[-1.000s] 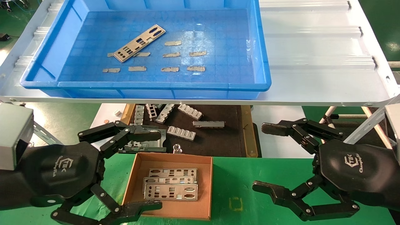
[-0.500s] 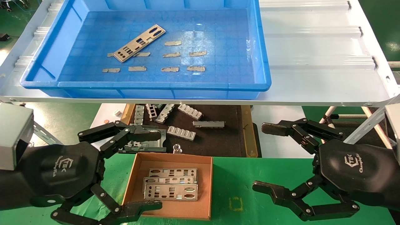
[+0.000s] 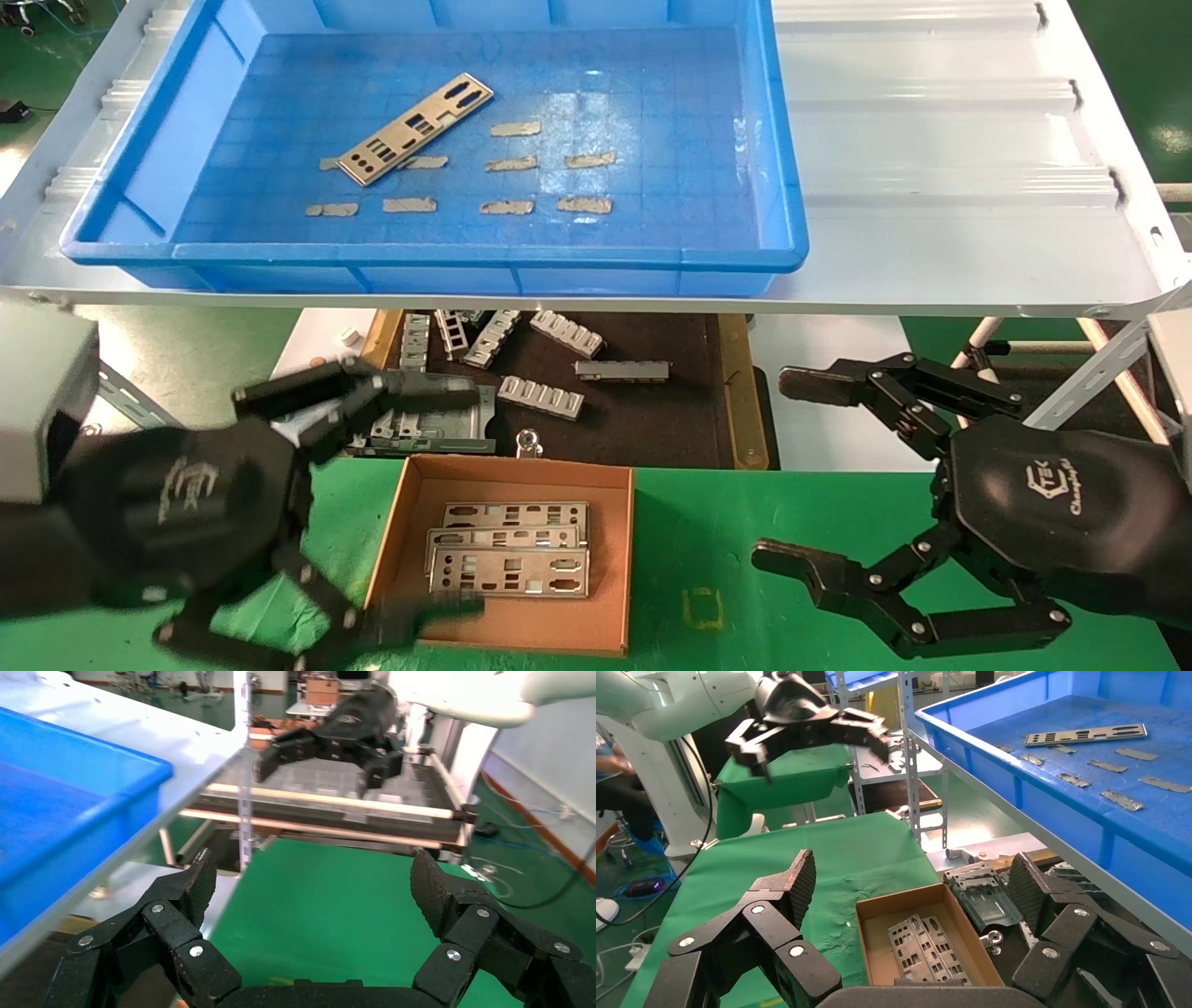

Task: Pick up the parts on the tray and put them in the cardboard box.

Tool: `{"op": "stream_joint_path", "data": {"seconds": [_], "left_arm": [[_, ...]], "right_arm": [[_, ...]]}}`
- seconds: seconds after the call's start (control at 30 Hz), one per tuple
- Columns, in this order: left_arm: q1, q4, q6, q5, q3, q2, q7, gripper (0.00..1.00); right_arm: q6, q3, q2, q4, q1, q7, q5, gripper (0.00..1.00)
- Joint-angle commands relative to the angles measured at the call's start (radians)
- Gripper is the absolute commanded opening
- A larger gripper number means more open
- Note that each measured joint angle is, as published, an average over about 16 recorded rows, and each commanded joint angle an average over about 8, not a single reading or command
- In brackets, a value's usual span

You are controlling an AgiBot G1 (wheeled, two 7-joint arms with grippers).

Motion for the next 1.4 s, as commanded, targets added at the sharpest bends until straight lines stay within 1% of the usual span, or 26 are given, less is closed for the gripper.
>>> {"op": "stream_joint_path", "data": {"seconds": [0.03, 0.17, 0.37, 0.6, 0.8, 0.93, 1.07, 1.4], "left_arm": [[-0.003, 0.003, -0.01, 0.0, -0.003, 0.002, 0.001, 1.0], [-0.075, 0.059, -0.082, 0.048, 0.005, 0.04, -0.009, 1.0], [-0.24, 0.212, -0.191, 0.176, 0.048, 0.123, -0.015, 1.0], [-0.457, 0.484, -0.271, 0.356, 0.135, 0.238, -0.004, 1.0], [-0.61, 0.715, -0.314, 0.485, 0.202, 0.331, 0.062, 1.0], [-0.678, 0.834, -0.323, 0.533, 0.23, 0.381, 0.117, 1.0], [-0.725, 0.933, -0.327, 0.558, 0.244, 0.417, 0.167, 1.0], [-0.791, 1.105, -0.356, 0.553, 0.236, 0.463, 0.236, 0.99]], "right_arm": [[0.0, 0.0, 0.0, 0.0, 0.0, 0.0, 0.0, 0.0], [0.0, 0.0, 0.0, 0.0, 0.0, 0.0, 0.0, 0.0], [0.0, 0.0, 0.0, 0.0, 0.0, 0.0, 0.0, 0.0], [0.0, 0.0, 0.0, 0.0, 0.0, 0.0, 0.0, 0.0], [0.0, 0.0, 0.0, 0.0, 0.0, 0.0, 0.0, 0.0], [0.0, 0.0, 0.0, 0.0, 0.0, 0.0, 0.0, 0.0], [0.0, 0.0, 0.0, 0.0, 0.0, 0.0, 0.0, 0.0], [0.0, 0.0, 0.0, 0.0, 0.0, 0.0, 0.0, 0.0]]}}
